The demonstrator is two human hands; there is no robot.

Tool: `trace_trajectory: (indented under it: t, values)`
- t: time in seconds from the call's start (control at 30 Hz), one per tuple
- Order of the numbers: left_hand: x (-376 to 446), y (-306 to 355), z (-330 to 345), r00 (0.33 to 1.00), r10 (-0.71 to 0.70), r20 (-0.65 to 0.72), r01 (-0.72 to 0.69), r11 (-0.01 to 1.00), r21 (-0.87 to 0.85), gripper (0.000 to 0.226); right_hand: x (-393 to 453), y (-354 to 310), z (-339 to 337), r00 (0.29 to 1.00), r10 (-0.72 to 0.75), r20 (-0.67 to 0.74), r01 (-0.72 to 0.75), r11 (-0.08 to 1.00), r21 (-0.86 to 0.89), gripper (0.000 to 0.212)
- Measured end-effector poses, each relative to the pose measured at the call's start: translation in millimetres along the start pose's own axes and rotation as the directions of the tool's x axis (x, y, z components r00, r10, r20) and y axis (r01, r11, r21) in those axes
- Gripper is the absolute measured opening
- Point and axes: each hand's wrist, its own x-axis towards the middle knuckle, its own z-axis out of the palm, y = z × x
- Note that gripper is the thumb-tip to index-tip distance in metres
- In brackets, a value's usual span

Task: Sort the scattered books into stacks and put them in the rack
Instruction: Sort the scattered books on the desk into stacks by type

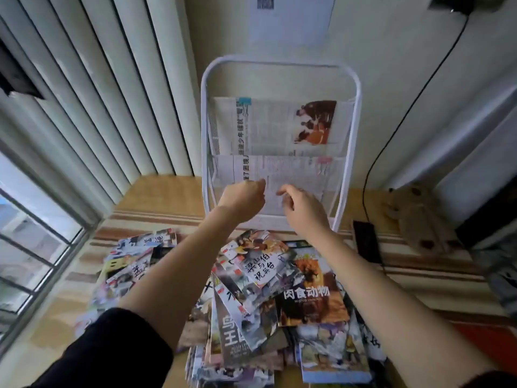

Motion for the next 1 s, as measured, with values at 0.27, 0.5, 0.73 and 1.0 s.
trace_trajectory:
  t: [0.27,0.5,0.73,1.0]
  values:
    - [-35,-8,164,0.966,0.048,0.256,-0.059,0.998,0.037,0.037,-55,63,137,0.965,0.163,0.205,-0.135,0.98,-0.144,0.045]
    - [-47,-24,256,0.993,0.057,0.102,-0.061,0.997,0.044,0.081,-74,101,212,0.969,0.229,0.091,-0.204,0.953,-0.225,0.045]
    - [-42,-27,268,0.996,0.082,-0.021,-0.082,0.997,-0.003,0.061,-73,98,211,0.977,0.208,0.042,-0.192,0.95,-0.247,0.04]
    - [-93,-26,240,0.916,-0.389,-0.103,0.387,0.921,-0.034,0.055,-94,101,199,0.967,0.248,0.067,-0.228,0.948,-0.222,0.044]
